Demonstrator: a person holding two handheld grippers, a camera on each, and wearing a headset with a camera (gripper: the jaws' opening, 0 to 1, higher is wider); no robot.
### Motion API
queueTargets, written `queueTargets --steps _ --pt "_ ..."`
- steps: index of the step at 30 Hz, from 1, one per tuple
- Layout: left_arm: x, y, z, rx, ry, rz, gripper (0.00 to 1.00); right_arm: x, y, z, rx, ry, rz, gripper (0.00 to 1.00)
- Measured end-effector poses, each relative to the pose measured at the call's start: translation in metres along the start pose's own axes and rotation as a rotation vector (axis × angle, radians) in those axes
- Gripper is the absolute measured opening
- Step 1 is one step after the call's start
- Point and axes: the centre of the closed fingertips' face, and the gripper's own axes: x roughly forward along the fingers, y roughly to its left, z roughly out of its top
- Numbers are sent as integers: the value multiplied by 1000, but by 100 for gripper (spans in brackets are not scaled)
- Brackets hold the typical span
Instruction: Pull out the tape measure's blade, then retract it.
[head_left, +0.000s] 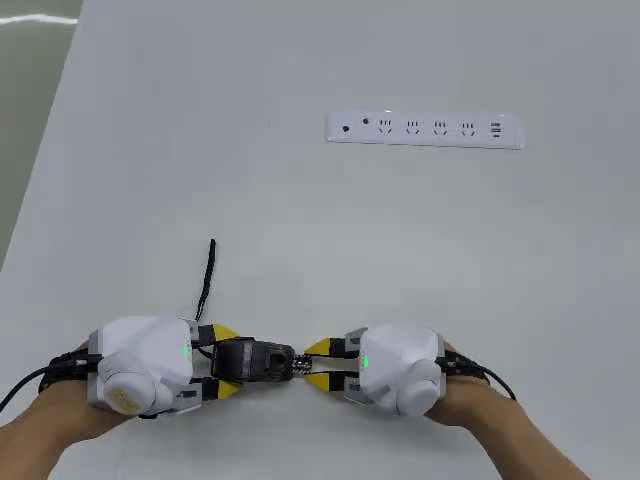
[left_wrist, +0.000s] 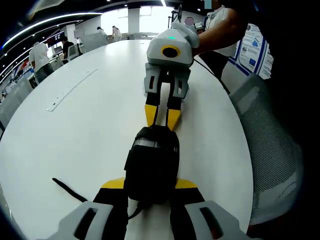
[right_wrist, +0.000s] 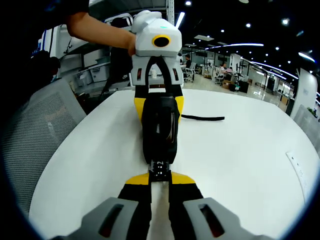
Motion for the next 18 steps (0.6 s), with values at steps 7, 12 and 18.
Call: queueTargets --steps 7,12,18 --pt "0 0 -1 -1 2 2 29 -3 0 -1 -8 0 3 10" --pt "0 0 -1 -4 -2 3 29 -6 0 -3 -11 2 5 10" --pt "-1 0 -1 -5 -3 2 29 -10 1 -5 -6 3 8 10"
